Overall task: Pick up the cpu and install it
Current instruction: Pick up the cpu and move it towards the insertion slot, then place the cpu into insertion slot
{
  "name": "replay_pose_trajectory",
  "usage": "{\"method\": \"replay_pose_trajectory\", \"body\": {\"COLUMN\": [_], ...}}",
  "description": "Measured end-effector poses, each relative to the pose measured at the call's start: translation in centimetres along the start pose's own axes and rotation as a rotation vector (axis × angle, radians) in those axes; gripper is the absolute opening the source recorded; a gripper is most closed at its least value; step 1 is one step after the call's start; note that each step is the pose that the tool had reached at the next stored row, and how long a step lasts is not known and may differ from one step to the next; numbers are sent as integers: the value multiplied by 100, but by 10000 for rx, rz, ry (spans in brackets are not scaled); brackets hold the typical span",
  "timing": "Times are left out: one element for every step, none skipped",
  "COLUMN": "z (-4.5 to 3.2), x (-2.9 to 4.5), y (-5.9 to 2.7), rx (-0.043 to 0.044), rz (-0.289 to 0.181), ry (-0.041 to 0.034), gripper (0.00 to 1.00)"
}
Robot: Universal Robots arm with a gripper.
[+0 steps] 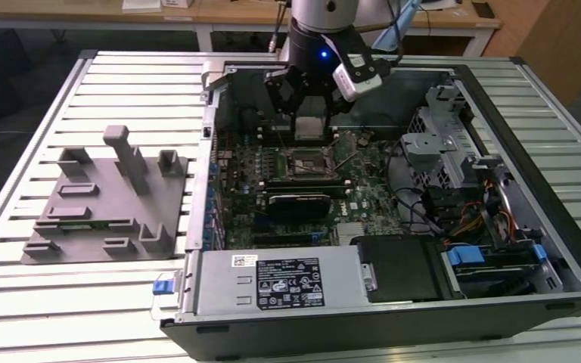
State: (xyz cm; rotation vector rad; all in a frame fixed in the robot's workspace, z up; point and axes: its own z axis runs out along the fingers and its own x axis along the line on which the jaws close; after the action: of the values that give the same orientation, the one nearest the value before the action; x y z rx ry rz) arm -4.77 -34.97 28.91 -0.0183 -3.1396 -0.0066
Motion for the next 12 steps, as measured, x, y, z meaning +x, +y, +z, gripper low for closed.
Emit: {"method": "replay_pose_trajectory", "body": {"z": [18, 36, 54, 72, 90, 105, 108, 108, 108, 109, 109, 109], "x": [-3, -6, -8, -11, -13, -16, -16, -17, -17, -19, -20, -21], "y": [2, 4, 7, 9, 10, 11, 11, 11, 11, 11, 12, 12], "rx": [0, 1, 1, 0, 0, 1, 3, 3, 3, 1, 1, 1], "rz": [0, 1, 1, 1, 1, 1, 1, 2, 2, 1, 1, 1], "ry": [9, 17, 25, 32, 40, 46, 48, 49, 49, 48, 48, 48], "gripper": [54, 54, 54, 54, 54, 54, 54, 54, 54, 54, 54, 54]}}
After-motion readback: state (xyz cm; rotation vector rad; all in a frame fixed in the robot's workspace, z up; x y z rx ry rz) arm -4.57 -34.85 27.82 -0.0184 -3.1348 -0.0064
